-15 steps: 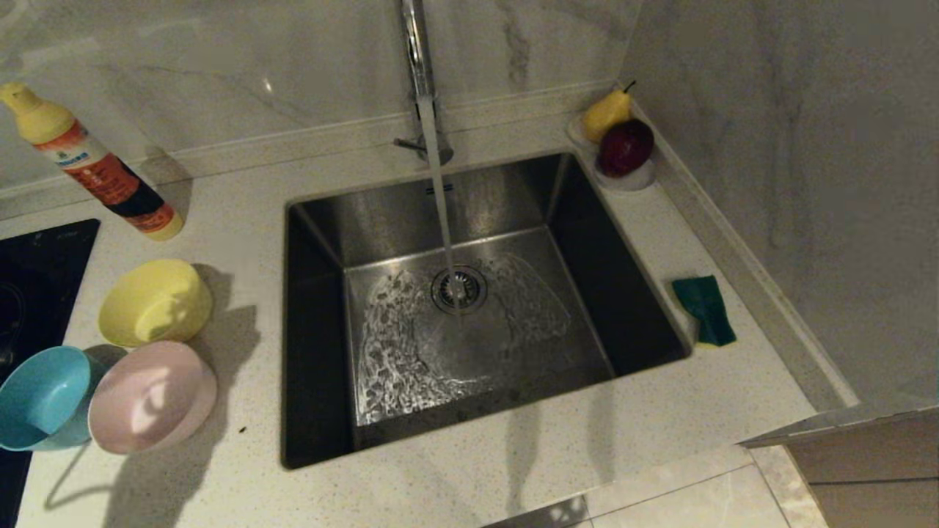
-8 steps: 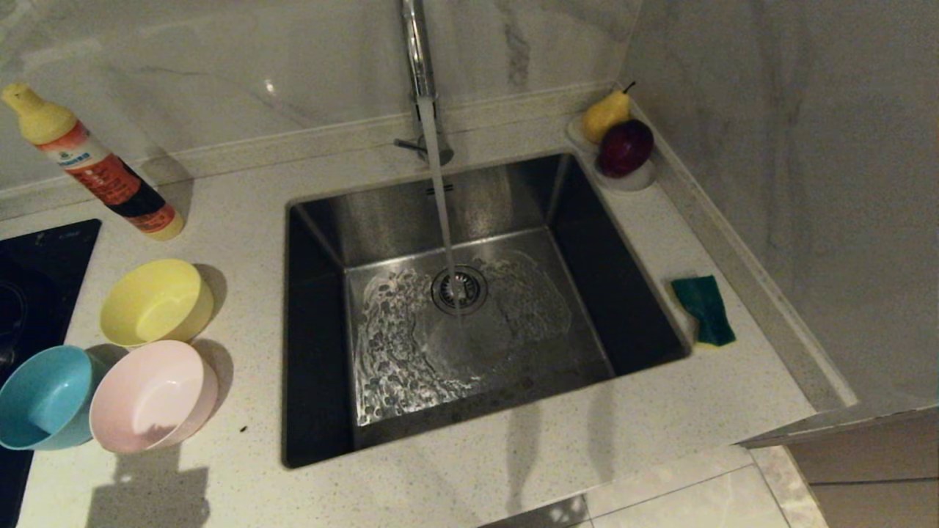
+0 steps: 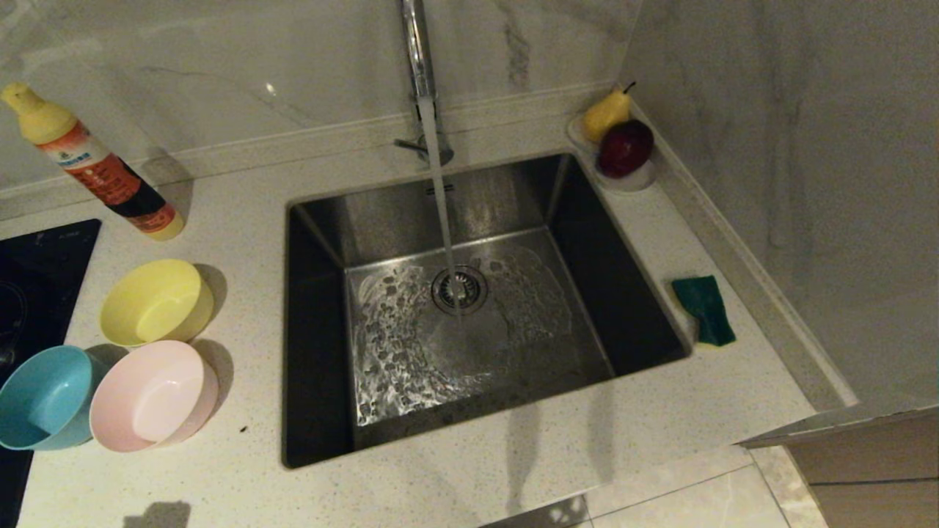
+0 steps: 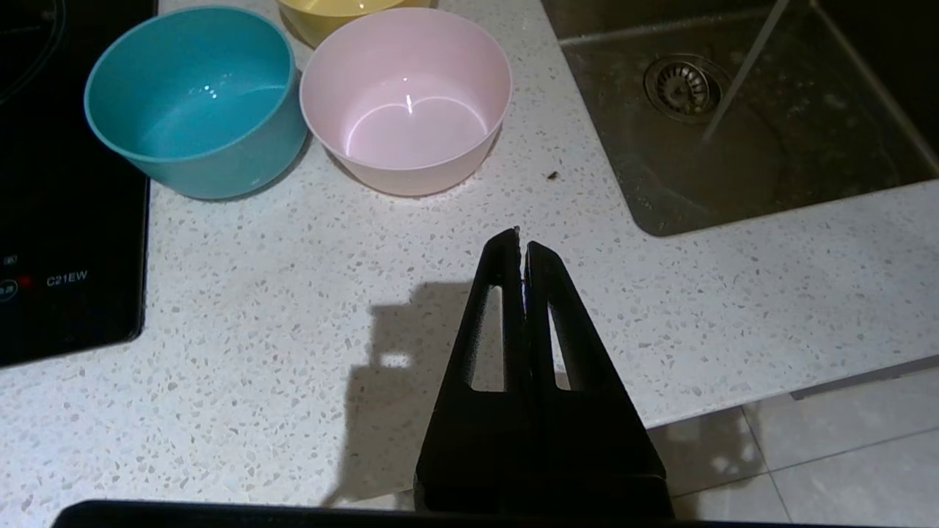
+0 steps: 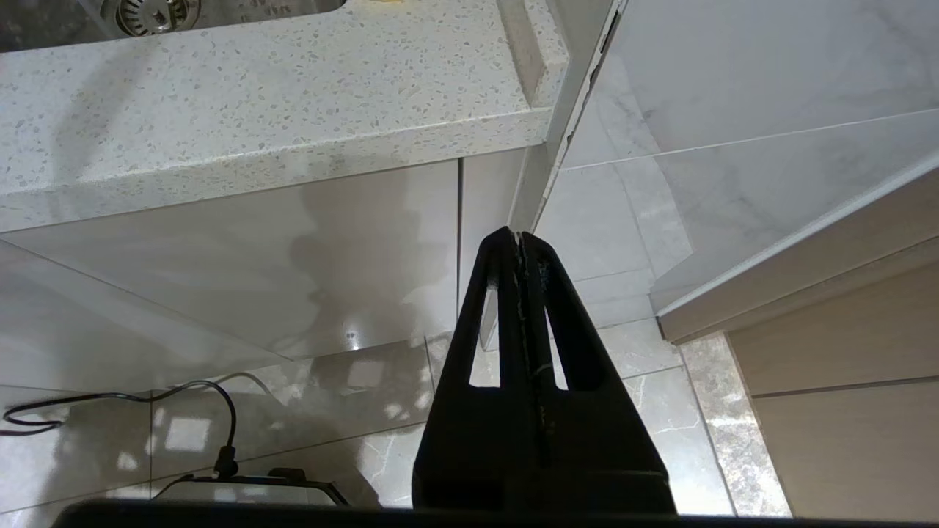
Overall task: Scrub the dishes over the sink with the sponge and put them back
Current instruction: Pick up a bowl and the sponge
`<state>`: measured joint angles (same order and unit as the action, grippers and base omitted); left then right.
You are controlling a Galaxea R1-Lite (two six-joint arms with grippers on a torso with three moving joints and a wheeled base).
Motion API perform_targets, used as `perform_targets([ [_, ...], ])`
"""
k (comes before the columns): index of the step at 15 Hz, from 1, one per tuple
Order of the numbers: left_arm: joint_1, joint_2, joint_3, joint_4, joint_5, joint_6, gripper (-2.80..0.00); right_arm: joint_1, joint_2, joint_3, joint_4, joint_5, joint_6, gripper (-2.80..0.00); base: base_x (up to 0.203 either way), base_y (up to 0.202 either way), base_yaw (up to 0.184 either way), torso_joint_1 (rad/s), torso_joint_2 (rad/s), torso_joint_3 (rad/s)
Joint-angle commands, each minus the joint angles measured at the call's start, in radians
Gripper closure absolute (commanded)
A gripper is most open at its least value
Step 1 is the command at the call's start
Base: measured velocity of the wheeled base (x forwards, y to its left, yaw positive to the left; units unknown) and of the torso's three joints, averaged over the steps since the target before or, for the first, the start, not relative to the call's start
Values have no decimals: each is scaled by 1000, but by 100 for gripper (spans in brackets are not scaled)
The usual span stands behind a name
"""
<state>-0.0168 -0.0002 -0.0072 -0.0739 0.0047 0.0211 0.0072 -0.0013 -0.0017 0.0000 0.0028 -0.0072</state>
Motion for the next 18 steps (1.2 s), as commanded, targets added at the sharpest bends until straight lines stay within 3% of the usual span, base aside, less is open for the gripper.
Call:
perform_targets([
  [1, 0, -3, 38, 0, 0, -3, 0, 0, -2, 0, 0, 0, 0, 0, 0, 0, 0, 0, 0, 0],
  [18, 0, -3, 38, 0, 0, -3, 0, 0, -3, 0, -1, 0, -3, 0, 0, 0, 0, 0, 0, 0],
])
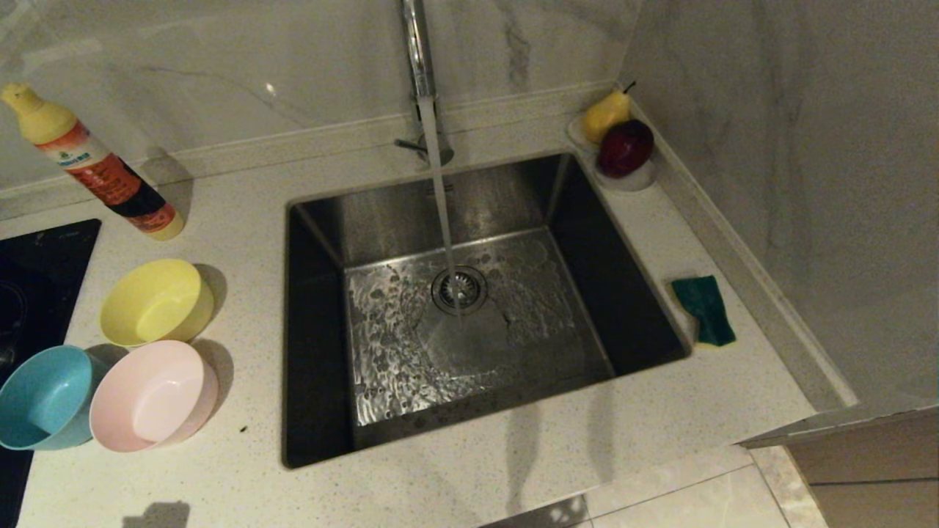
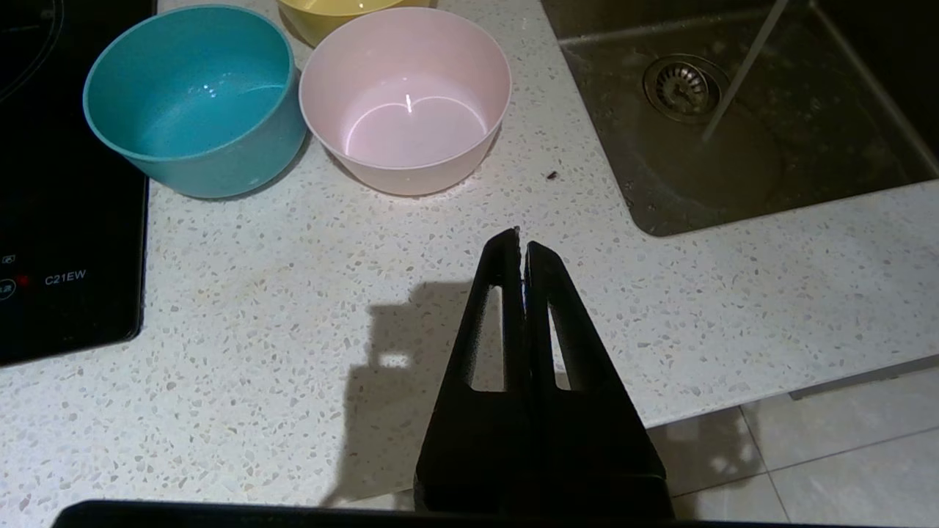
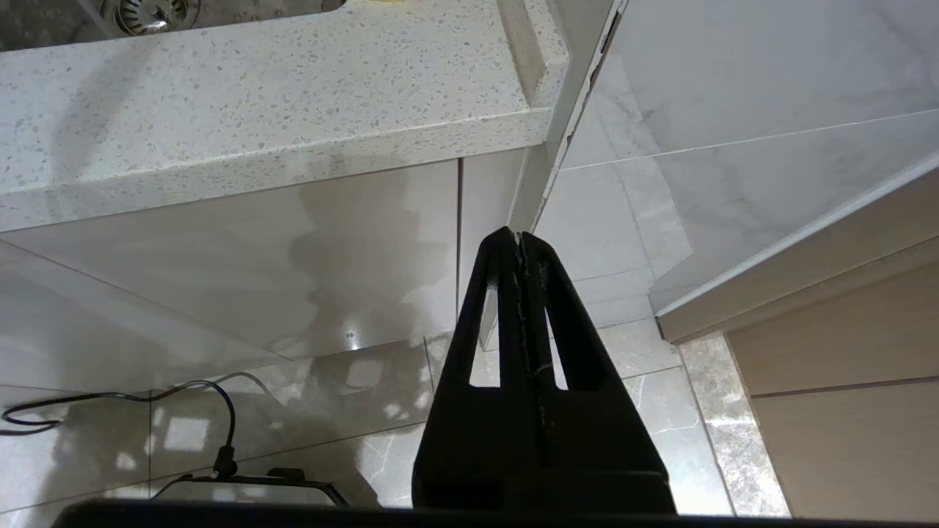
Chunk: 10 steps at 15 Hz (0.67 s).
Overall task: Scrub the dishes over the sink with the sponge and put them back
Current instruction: Pick up a bowl and the sponge
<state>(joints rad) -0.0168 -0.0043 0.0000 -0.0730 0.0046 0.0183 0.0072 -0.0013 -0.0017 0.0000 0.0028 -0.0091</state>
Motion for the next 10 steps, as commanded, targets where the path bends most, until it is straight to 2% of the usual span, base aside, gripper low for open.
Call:
perform_targets([
  [1, 0, 1, 31, -1, 0, 0, 0, 0, -3, 0, 0, -1, 0, 0, 0, 0, 0, 0, 0, 0],
  [5, 0, 1, 31, -1, 0, 0, 0, 0, -2, 0, 1, -4, -15, 0, 0, 0, 0, 0, 0, 0],
  [7, 0, 1, 31, -1, 0, 0, 0, 0, -3, -18, 9, 5, -58, 0, 0, 0, 0, 0, 0, 0],
  [10, 0, 1, 31, -1, 0, 0, 0, 0, 53, -209, 54, 65, -71, 0, 0, 0, 0, 0, 0, 0],
])
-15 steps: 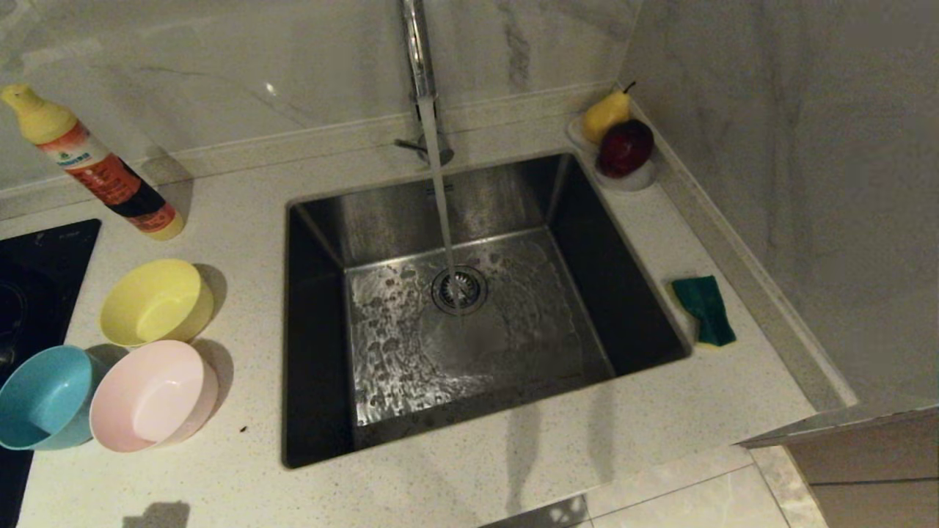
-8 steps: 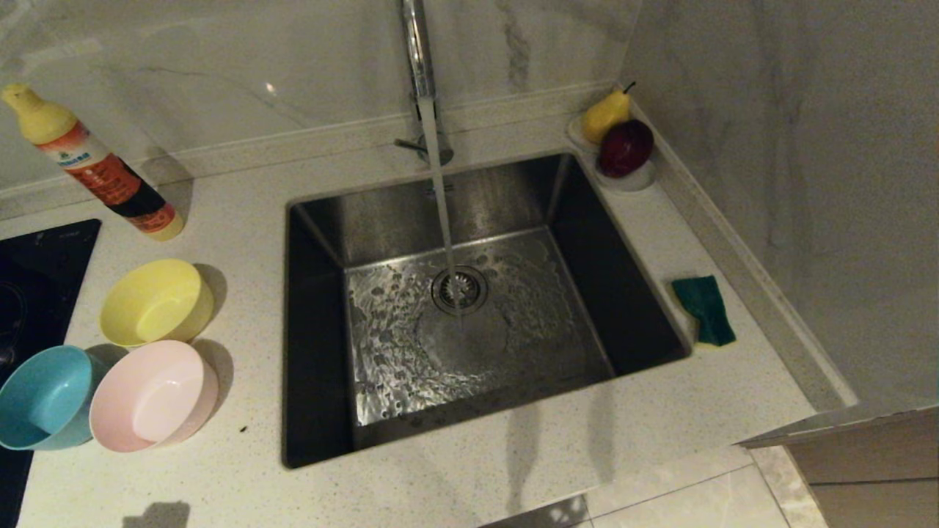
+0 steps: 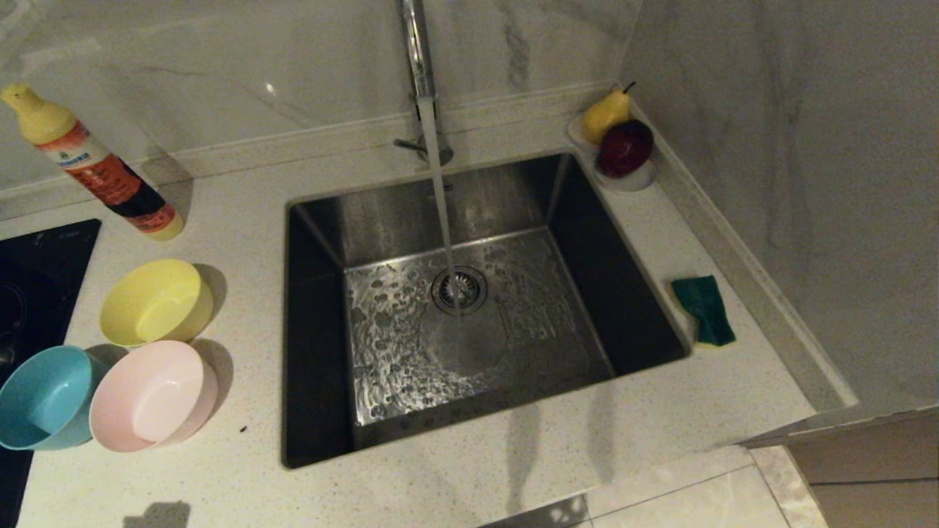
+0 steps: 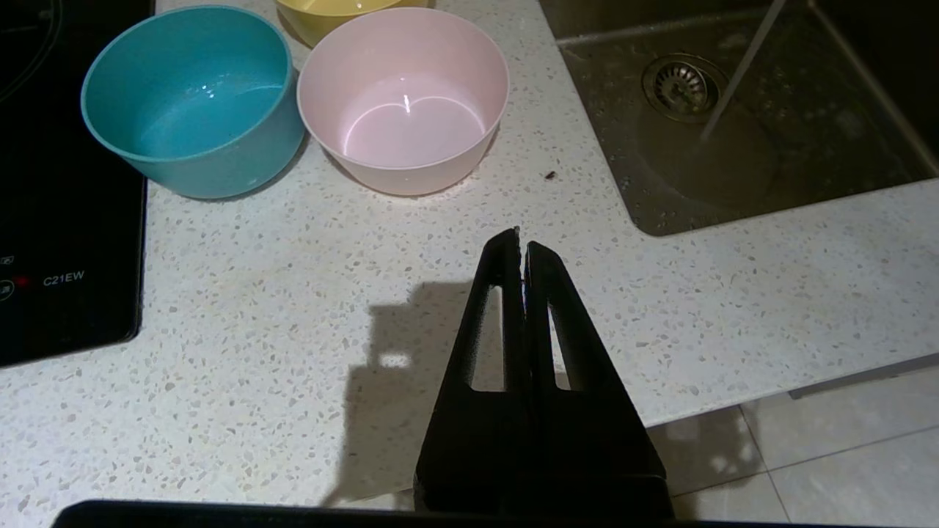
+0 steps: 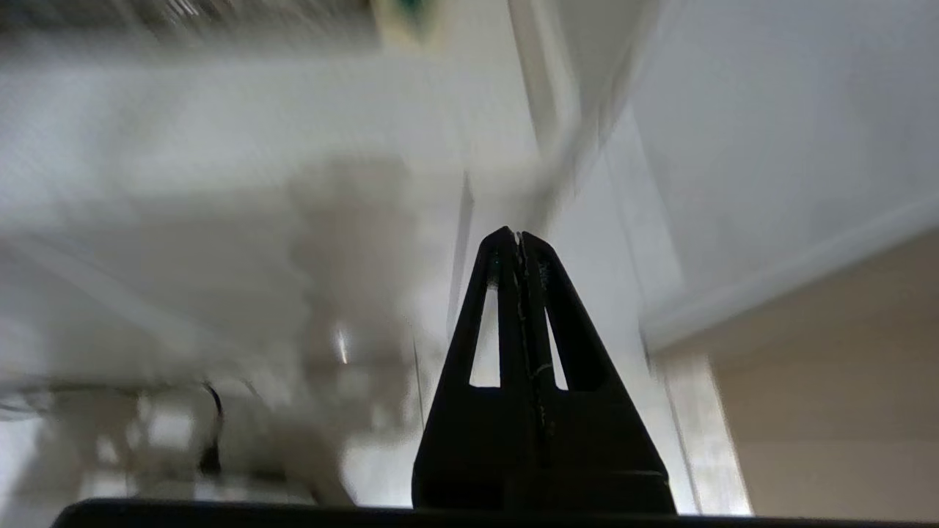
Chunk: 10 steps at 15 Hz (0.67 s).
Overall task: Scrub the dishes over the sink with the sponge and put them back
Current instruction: Pick up a bowl and the sponge
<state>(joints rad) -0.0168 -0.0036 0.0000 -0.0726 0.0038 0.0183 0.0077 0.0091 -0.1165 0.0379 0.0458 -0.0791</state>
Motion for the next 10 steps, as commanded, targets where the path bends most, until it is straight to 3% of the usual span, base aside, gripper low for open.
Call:
perform_targets([
  [1, 0, 1, 31, -1, 1, 0, 0, 0, 99, -175, 41, 47, -2, 0, 0, 0, 0, 0, 0, 0],
  [10, 0, 1, 31, -1, 1, 0, 0, 10, 746, -583, 83, 195, -17, 0, 0, 0, 0, 0, 0, 0],
])
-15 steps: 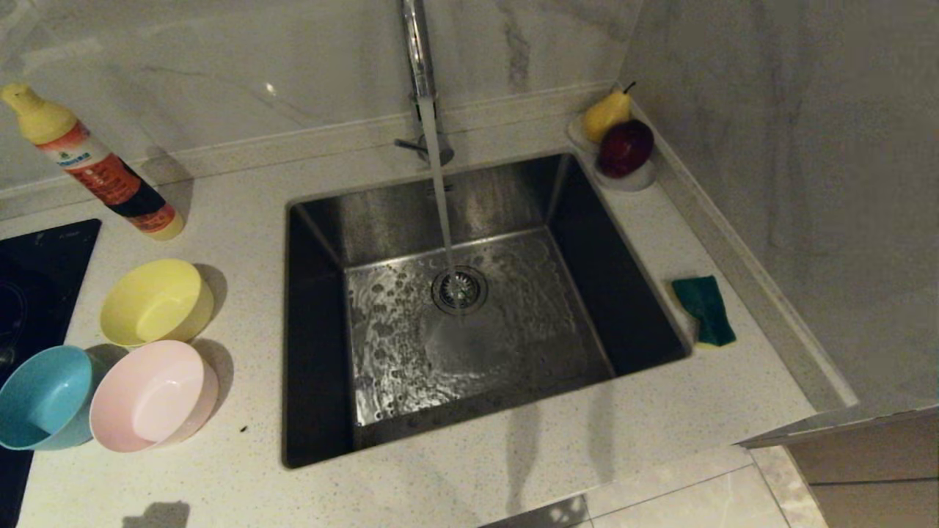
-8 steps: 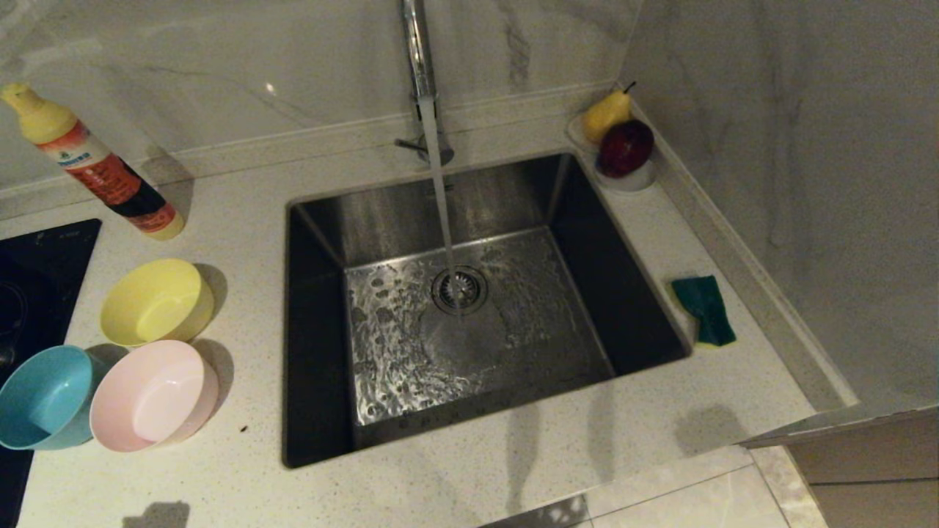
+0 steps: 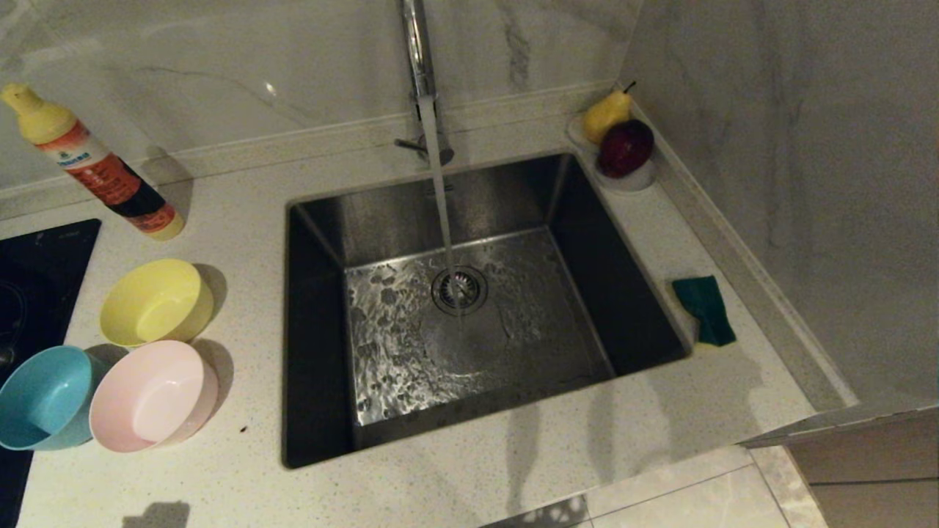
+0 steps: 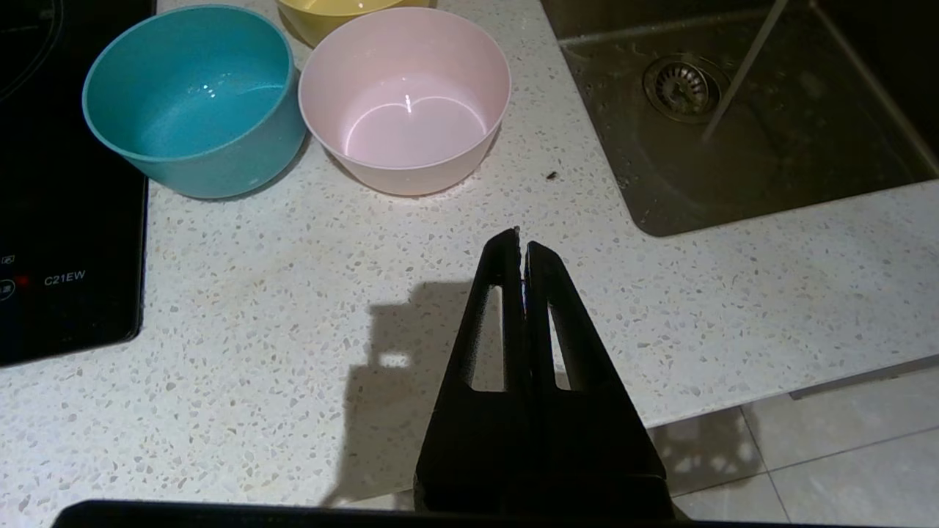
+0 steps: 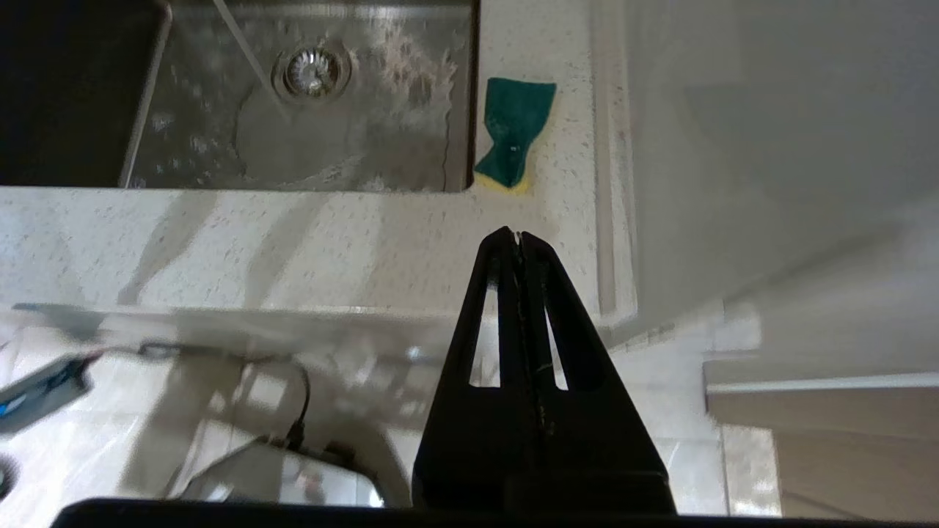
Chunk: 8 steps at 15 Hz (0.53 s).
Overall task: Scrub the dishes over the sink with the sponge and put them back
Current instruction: Pick up a bowl and the sponge
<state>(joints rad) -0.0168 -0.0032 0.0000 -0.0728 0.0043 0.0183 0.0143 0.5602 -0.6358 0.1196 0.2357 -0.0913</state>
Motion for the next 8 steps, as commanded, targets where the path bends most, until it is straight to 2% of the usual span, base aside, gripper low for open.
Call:
perform_targets([
  [1, 0, 0, 31, -1, 0, 0, 0, 8, 274, -107, 3, 6, -16, 0, 0, 0, 0, 0, 0, 0],
  [4, 0, 0, 31, -1, 0, 0, 0, 50, 476, -184, 12, -15, -62, 0, 0, 0, 0, 0, 0, 0],
  [6, 0, 0, 31, -1, 0, 0, 0, 134, 576, -200, 8, -80, -78, 0, 0, 0, 0, 0, 0, 0],
  [8, 0, 0, 31, -1, 0, 0, 0, 220, 644, -207, -15, -153, -57, 0, 0, 0, 0, 0, 0, 0],
])
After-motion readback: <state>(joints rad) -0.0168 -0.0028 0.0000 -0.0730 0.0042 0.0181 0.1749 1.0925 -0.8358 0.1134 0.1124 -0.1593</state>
